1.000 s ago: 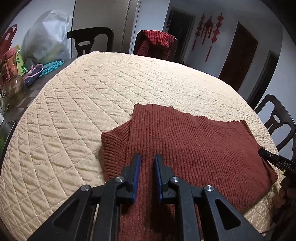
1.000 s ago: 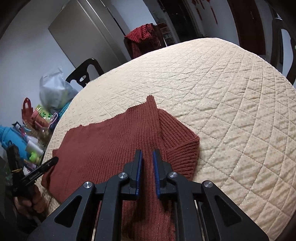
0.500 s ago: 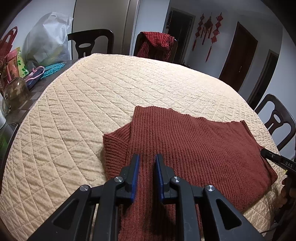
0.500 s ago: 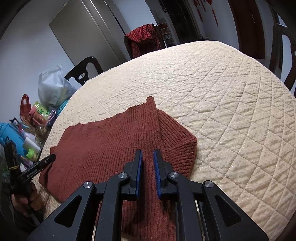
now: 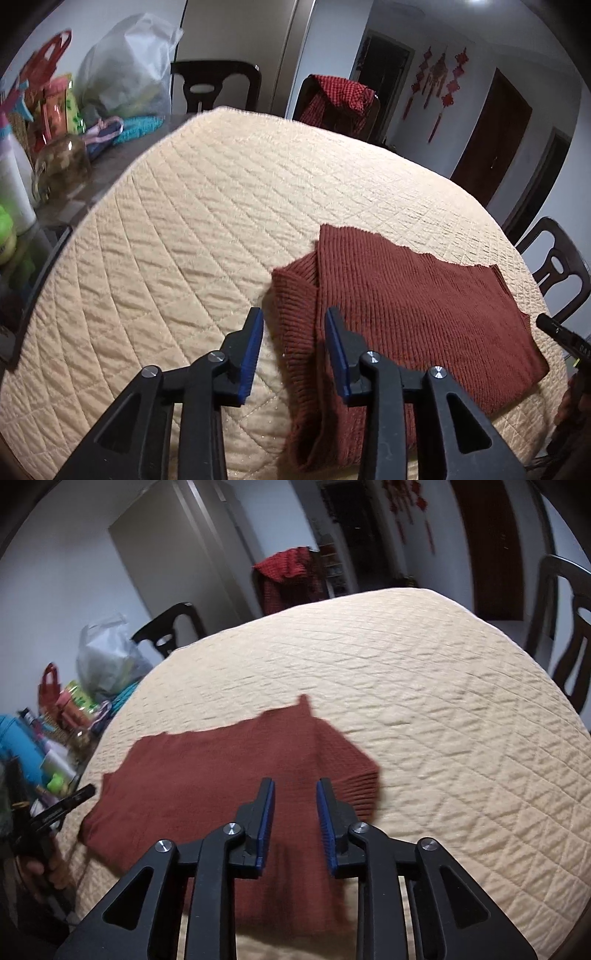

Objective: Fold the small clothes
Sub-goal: 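Open both grippers and withdraw from the sweater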

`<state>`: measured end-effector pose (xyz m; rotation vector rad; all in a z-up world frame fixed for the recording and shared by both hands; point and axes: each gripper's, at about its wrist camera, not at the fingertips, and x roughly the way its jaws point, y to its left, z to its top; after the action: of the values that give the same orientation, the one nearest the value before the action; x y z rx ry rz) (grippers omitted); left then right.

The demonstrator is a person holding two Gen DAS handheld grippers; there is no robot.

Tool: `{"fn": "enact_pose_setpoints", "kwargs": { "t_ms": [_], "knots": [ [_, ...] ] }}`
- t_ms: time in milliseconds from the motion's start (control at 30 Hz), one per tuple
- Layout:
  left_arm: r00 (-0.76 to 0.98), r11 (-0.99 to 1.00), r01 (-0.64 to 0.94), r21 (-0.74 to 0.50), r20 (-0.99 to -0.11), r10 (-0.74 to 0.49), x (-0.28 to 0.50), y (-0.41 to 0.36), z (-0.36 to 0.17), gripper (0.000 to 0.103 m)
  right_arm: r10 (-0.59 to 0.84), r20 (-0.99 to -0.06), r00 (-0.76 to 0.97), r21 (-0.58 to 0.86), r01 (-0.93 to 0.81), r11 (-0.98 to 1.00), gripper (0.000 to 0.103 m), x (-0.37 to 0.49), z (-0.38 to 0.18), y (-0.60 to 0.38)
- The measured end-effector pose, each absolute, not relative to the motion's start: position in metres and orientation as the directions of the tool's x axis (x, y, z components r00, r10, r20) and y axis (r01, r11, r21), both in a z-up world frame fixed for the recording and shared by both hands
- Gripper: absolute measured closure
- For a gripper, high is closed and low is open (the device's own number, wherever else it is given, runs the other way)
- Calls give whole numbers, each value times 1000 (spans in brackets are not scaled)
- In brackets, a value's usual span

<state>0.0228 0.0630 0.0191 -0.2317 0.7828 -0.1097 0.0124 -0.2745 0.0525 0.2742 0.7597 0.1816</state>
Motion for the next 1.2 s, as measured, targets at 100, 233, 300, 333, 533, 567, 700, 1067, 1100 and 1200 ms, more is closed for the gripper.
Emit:
{"fn": "enact_pose_setpoints", "kwargs": {
  "t_ms": [100, 233, 300, 333, 533, 567, 700, 1067, 1100, 1200],
  "knots": [
    [685, 958, 21, -287, -694, -222, 27, 61, 13, 62, 313, -645, 697, 314, -132, 940, 79, 13, 54, -258],
    [673, 953, 28, -303, -699, -242, 34, 57, 9, 62, 382, -652, 655, 322, -217, 922, 79, 19, 50, -230],
    [666, 950, 26, -311, -703, -249, 38, 57, 6, 62, 405, -659, 634, 328, -242, 913, 79, 22, 46, -220],
    [662, 948, 25, -318, -705, -254, 41, 56, 5, 61, 416, -662, 624, 330, -256, 909, 79, 24, 45, -214],
    [660, 940, 23, -339, -701, -269, 49, 57, 4, 61, 451, -683, 574, 316, -324, 892, 79, 36, 38, -182],
    [661, 941, 25, -338, -701, -269, 47, 56, 4, 61, 451, -690, 566, 313, -328, 891, 79, 39, 36, -177],
    [653, 935, 46, -351, -698, -294, 32, 55, 2, 61, 445, -712, 542, 287, -355, 890, 80, 47, 29, -158],
    [641, 928, 62, -366, -699, -318, 33, 54, 2, 62, 451, -709, 542, 314, -330, 890, 81, 61, 26, -159],
    [641, 931, 63, -360, -700, -314, 34, 53, 1, 62, 464, -707, 534, 318, -346, 882, 81, 55, 27, -158],
    [643, 933, 64, -355, -700, -311, 36, 51, 1, 61, 493, -702, 514, 328, -382, 864, 81, 34, 27, -158]
  ]
}}
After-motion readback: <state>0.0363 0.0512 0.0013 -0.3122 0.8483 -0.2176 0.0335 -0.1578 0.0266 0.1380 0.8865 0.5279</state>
